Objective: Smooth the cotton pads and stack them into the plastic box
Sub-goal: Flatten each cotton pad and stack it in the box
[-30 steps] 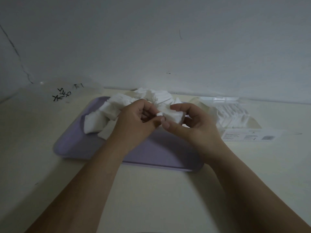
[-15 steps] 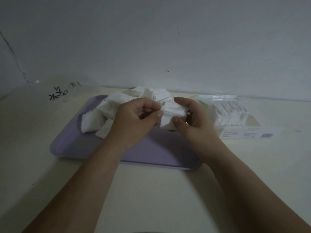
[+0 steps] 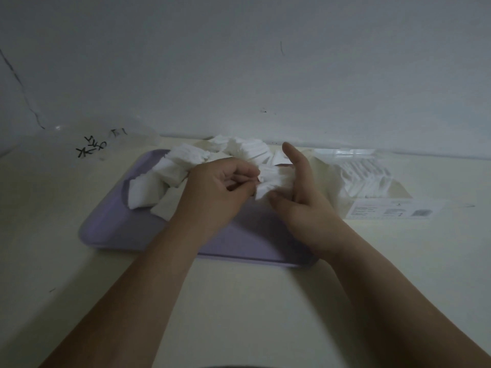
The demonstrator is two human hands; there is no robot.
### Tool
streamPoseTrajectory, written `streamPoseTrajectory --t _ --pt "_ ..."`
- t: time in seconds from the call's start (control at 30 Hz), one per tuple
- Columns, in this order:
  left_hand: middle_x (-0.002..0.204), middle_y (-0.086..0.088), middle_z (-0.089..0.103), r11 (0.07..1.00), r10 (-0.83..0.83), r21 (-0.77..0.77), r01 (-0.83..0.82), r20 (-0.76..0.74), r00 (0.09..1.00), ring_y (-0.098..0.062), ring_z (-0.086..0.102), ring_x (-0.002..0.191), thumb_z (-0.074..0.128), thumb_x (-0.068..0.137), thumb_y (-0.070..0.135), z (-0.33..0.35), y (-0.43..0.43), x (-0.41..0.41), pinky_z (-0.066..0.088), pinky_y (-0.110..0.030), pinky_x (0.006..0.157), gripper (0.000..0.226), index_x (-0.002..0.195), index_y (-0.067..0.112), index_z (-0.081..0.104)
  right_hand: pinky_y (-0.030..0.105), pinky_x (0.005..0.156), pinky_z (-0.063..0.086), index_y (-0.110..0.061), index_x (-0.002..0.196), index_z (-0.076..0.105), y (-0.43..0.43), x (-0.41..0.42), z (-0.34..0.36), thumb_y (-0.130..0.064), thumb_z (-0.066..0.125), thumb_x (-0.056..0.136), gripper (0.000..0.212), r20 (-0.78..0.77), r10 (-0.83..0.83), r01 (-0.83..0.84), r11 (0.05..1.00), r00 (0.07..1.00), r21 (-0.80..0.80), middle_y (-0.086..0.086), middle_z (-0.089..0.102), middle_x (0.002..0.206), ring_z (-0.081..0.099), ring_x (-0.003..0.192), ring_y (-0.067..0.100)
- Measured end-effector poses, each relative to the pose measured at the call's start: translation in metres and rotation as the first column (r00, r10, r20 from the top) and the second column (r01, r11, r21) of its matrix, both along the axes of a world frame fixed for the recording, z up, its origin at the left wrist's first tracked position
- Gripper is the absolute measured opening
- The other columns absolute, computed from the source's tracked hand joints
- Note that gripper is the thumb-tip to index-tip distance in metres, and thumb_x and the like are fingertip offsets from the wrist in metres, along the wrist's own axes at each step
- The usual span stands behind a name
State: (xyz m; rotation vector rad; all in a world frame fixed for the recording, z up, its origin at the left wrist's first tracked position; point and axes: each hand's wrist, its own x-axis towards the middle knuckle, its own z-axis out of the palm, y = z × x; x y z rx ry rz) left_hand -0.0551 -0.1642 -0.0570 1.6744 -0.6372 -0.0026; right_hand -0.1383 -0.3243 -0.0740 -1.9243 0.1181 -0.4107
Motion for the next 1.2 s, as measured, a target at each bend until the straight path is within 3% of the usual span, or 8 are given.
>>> streamPoseTrajectory --t 0.2,0.37,0.53,0.63,0.73,0.87,1.07,1.2 --pt "0.092 0.009 0.076 0.995 0.081 0.037 -0.091 0.218 0.973 -0.01 0.072 0.085 0.072 0.091 0.011 0.0 -0.001 -0.001 0.056 -0.023 0.076 0.014 0.098 0.022 0.078 0.048 0.095 0.059 -0.034 0.151 0.039 -0.002 0.004 -0.002 -0.006 0.066 0.093 0.069 0.041 -0.08 0.078 0.995 0.996 0.056 0.01 0.054 0.13 0.066 0.099 0.015" --pt "0.094 0.006 0.066 0.983 0.017 0.161 -0.085 0.383 0.924 -0.015 0.065 0.083 0.078 0.088 0.019 -0.002 -0.004 0.001 0.053 -0.026 0.073 0.009 0.096 0.021 0.08 0.056 0.099 0.056 -0.047 0.132 0.057 0.001 0.004 0.001 -0.035 0.079 0.072 0.065 0.014 -0.057 0.054 0.987 0.998 0.153 0.009 0.061 0.126 0.065 0.115 0.028" --pt "0.093 0.01 0.063 0.969 -0.032 0.231 -0.082 0.452 0.892 -0.012 0.063 0.086 0.075 0.089 0.015 0.001 0.0 0.002 0.049 -0.024 0.075 0.008 0.089 0.023 0.074 0.057 0.092 0.059 -0.036 0.117 0.071 -0.001 0.004 0.0 -0.025 0.077 0.08 0.04 0.053 -0.033 0.024 0.986 0.998 0.162 0.001 0.073 0.116 0.069 0.108 0.03" --pt "0.092 0.012 0.06 0.963 -0.02 0.251 -0.099 0.433 0.901 -0.007 0.059 0.085 0.071 0.092 0.014 0.002 0.0 -0.001 0.042 -0.016 0.073 0.009 0.09 0.022 0.068 0.055 0.095 0.059 -0.029 0.118 0.072 -0.002 0.003 0.0 -0.023 0.075 0.081 0.037 0.02 -0.001 -0.001 0.992 1.0 0.124 -0.001 0.076 0.114 0.071 0.108 0.028" --pt "0.093 0.015 0.061 0.966 -0.023 0.246 -0.079 0.388 0.921 -0.004 0.058 0.083 0.07 0.095 0.014 0.004 0.0 -0.004 0.04 -0.009 0.072 0.007 0.097 0.021 0.069 0.052 0.1 0.057 -0.034 0.125 0.067 -0.002 0.004 -0.001 -0.031 0.079 0.075 0.052 0.006 -0.013 0.012 0.994 1.0 0.105 -0.004 0.074 0.121 0.069 0.111 0.023" --pt "0.092 0.013 0.062 0.96 -0.067 0.273 -0.063 0.442 0.895 -0.008 0.06 0.086 0.072 0.094 0.016 0.003 0.0 0.0 0.041 -0.014 0.075 0.006 0.095 0.022 0.073 0.045 0.102 0.056 -0.038 0.132 0.061 -0.004 0.007 -0.004 -0.037 0.083 0.069 0.066 0.035 -0.051 0.047 0.994 0.998 0.102 0.002 0.069 0.124 0.066 0.112 0.019" --pt "0.098 0.011 0.064 0.966 -0.001 0.23 -0.121 0.467 0.884 -0.006 0.06 0.087 0.068 0.094 0.012 0.001 -0.001 0.003 0.041 -0.012 0.075 0.013 0.102 0.021 0.074 0.045 0.102 0.056 -0.035 0.132 0.063 -0.004 0.007 -0.004 -0.032 0.08 0.074 0.061 0.029 -0.067 0.065 0.996 0.997 0.065 -0.004 0.067 0.128 0.067 0.11 0.017" --pt "0.116 0.018 0.062 0.953 0.015 0.29 -0.089 0.245 0.969 -0.001 0.062 0.094 0.07 0.08 0.031 0.0 0.005 0.007 0.051 -0.017 0.082 0.044 0.125 0.029 0.068 0.056 0.105 0.053 -0.031 0.128 0.064 -0.005 0.01 -0.006 -0.016 0.081 0.073 0.06 0.054 -0.043 0.034 0.987 0.998 0.159 0.01 0.07 0.122 0.067 0.107 0.022"
